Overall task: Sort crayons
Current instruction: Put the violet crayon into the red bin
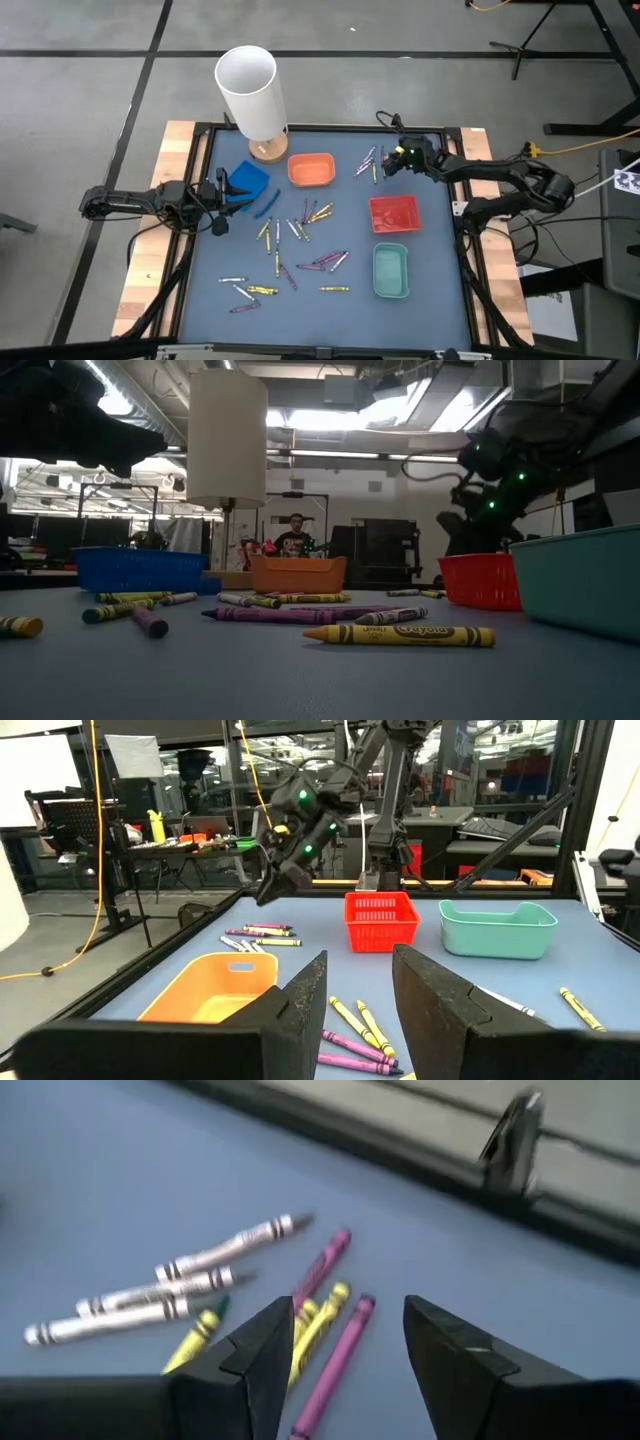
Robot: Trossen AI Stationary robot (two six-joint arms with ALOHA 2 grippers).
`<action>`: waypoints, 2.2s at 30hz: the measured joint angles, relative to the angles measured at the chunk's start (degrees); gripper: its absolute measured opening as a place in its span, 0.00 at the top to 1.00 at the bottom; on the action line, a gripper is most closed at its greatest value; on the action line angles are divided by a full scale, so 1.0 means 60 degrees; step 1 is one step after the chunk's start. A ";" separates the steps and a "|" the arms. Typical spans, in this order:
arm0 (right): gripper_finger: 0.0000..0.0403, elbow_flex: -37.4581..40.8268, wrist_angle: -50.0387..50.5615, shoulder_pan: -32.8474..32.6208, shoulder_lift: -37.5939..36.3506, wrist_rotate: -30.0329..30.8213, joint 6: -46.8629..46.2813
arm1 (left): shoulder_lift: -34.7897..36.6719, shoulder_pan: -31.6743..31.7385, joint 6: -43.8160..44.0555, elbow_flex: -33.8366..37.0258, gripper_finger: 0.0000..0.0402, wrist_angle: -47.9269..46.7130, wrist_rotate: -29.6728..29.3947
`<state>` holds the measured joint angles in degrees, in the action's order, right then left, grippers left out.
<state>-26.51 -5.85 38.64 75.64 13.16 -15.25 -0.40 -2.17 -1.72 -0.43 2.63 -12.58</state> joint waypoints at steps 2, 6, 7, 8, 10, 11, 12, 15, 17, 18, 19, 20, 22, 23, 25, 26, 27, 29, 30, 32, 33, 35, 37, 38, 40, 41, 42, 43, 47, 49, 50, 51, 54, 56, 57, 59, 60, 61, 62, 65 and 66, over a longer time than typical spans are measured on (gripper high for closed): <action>0.53 0.0000 -0.0030 0.0051 0.0265 -0.0213 0.0004 | -0.0004 0.0003 0.0000 0.0003 0.75 0.0000 0.0000; 0.53 0.0001 -0.0056 0.0072 0.0710 -0.0494 0.0004 | -0.0002 0.0000 0.0000 0.0000 0.75 0.0000 0.0000; 0.53 0.0001 -0.0059 0.0072 0.0802 -0.0602 0.0004 | -0.0002 0.0002 0.0000 0.0002 0.75 0.0000 0.0000; 0.53 0.0001 -0.0058 0.0068 0.0880 -0.0678 0.0004 | 0.0000 0.0003 0.0000 0.0000 0.75 0.0000 0.0000; 0.53 0.0001 -0.0085 0.0064 0.0988 -0.0837 0.0007 | 0.0000 0.0003 0.0000 0.0002 0.75 0.0000 0.0000; 0.53 0.0001 -0.0099 0.0064 0.1016 -0.0869 0.0007 | -0.0004 0.0000 0.0000 0.0003 0.75 0.0000 0.0000; 0.53 0.0001 -0.0102 0.0065 0.1041 -0.0868 0.0006 | 0.0000 0.0003 0.0003 0.0003 0.75 0.0000 0.0000; 0.53 0.0001 -0.0108 0.0064 0.1060 -0.0868 0.0007 | -0.0002 0.0004 0.0002 0.0002 0.75 0.0000 0.0000; 0.53 0.0001 -0.0117 0.0064 0.1060 -0.0867 0.0007 | -0.0003 0.0001 0.0001 0.0000 0.75 0.0000 0.0000; 0.53 0.0001 -0.0113 0.0064 0.1060 -0.0869 0.0007 | 0.0000 0.0000 0.0000 0.0000 0.75 0.0000 0.0000; 0.53 0.0001 -0.0117 0.0064 0.1060 -0.0868 0.0007 | 0.0000 0.0004 0.0000 0.0003 0.75 0.0000 0.0000; 0.53 0.0001 -0.0114 0.0064 0.1060 -0.0865 0.0007 | 0.0000 0.0000 0.0000 0.0000 0.75 0.0000 0.0000; 0.53 0.0001 -0.0096 0.0064 0.1060 -0.0865 0.0007 | -0.0002 0.0000 0.0000 0.0001 0.75 0.0000 0.0000; 0.53 0.0001 -0.0087 0.0064 0.1060 -0.0864 0.0007 | -0.0004 0.0002 0.0002 0.0001 0.75 0.0000 0.0000; 0.53 0.0001 -0.0084 0.0064 0.1060 -0.0744 0.0011 | 0.0000 0.0003 0.0000 0.0003 0.75 0.0000 0.0000; 0.53 0.0001 -0.0081 0.0064 0.1060 -0.0615 0.0014 | 0.0000 0.0000 0.0003 0.0003 0.75 0.0000 0.0000; 0.53 0.0001 -0.0063 0.0064 0.1060 -0.0504 0.0016 | 0.0000 0.0000 0.0000 0.0003 0.75 0.0000 0.0000; 0.53 0.0001 0.0012 0.0064 0.1060 -0.0353 0.0016 | -0.0001 0.0004 0.0000 0.0001 0.75 0.0000 0.0000; 0.53 0.0005 0.0034 0.0064 0.1060 -0.0321 0.0015 | -0.0001 0.0000 0.0001 0.0002 0.75 0.0000 0.0000; 0.53 0.0005 0.0033 0.0064 0.1060 -0.0286 0.0015 | 0.0000 0.0000 0.0001 0.0001 0.75 0.0000 0.0000; 0.53 0.0005 0.0036 0.0064 0.1060 -0.0286 0.0015 | -0.0003 0.0001 0.0004 0.0003 0.75 0.0000 0.0000; 0.53 0.0005 0.0054 0.0064 0.1060 -0.0286 0.0015 | -0.0001 0.0000 0.0004 0.0003 0.75 0.0000 0.0000; 0.53 0.0005 0.0112 0.0064 0.1060 -0.0282 0.0015 | -0.0002 0.0002 0.0000 0.0002 0.75 0.0000 0.0000; 0.53 0.0005 0.0165 0.0064 0.1060 -0.0284 0.0015 | -0.0004 0.0002 0.0002 0.0002 0.75 0.0000 0.0000; 0.53 0.0005 0.0315 0.0064 0.1060 -0.0282 0.0015 | -0.0001 0.0000 0.0002 0.0003 0.75 0.0000 0.0000; 0.53 0.0005 0.0395 0.0064 0.1060 -0.0283 0.0015 | -0.0003 0.0000 0.0001 0.0001 0.75 0.0000 0.0000; 0.53 0.0005 0.0468 0.0064 0.1060 -0.0283 0.0015 | -0.0001 0.0003 0.0004 0.0000 0.75 0.0000 0.0000; 0.53 0.0005 0.0519 0.0064 0.1060 -0.0296 0.0013 | -0.0003 0.0004 0.0000 0.0003 0.75 0.0000 0.0000; 0.53 0.0005 0.0499 0.0064 0.1060 -0.0484 0.0012 | 0.0000 0.0002 0.0004 0.0001 0.75 0.0000 0.0000; 0.53 0.0005 0.0520 0.0064 0.1060 -0.0543 0.0015 | 0.0000 0.0000 0.0000 0.0002 0.75 0.0000 0.0000; 0.53 0.0005 0.0523 0.0064 0.1070 -0.0544 0.0015 | -0.0004 0.0004 0.0000 0.0000 0.75 0.0000 0.0000; 0.53 0.0005 0.0509 0.0064 0.1116 -0.0544 0.0015 | 0.0000 0.0000 0.0003 0.0003 0.75 -0.0003 0.0000; 0.53 -0.0002 0.0461 0.0057 0.1375 -0.0544 0.0011 | 0.0000 0.0002 0.0002 0.0002 0.75 0.0000 0.0000; 0.53 -0.0019 0.0381 0.0053 0.1581 -0.0555 0.0007 | -0.0001 0.0000 0.0001 0.0002 0.75 0.0000 0.0000; 0.53 -0.0021 0.0364 0.0053 0.1679 -0.0555 0.0007 | -0.0003 0.0004 0.0001 0.0000 0.75 0.0000 0.0000; 0.53 -0.0023 0.0341 0.0053 0.1765 -0.0557 0.0007 | -0.0002 0.0000 0.0003 0.0002 0.75 0.0000 0.0000; 0.53 -0.0025 0.0348 0.0053 0.1771 -0.0556 0.0007 | -0.0002 0.0004 0.0004 0.0002 0.75 0.0000 0.0000; 0.54 -0.0025 0.0346 0.0053 0.1771 -0.0561 0.0007 | -0.0004 0.0000 0.0000 0.0000 0.75 0.0000 0.0000; 0.54 -0.0022 0.0342 0.0054 0.1773 -0.0588 0.0007 | -0.0003 0.0004 0.0004 0.0000 0.75 0.0000 0.0000; 0.59 -0.0021 0.0337 0.0053 0.1778 -0.0621 0.0011 | -0.0002 0.0001 0.0002 0.0002 0.75 -0.0001 0.0000; 0.61 -0.0021 0.0335 0.0053 0.1781 -0.0625 0.0011 | -0.0004 0.0002 0.0004 0.0002 0.75 0.0000 0.0000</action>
<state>-26.63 -3.84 38.96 86.32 9.41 -15.18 -0.43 -2.17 -1.69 -0.41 2.63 -12.58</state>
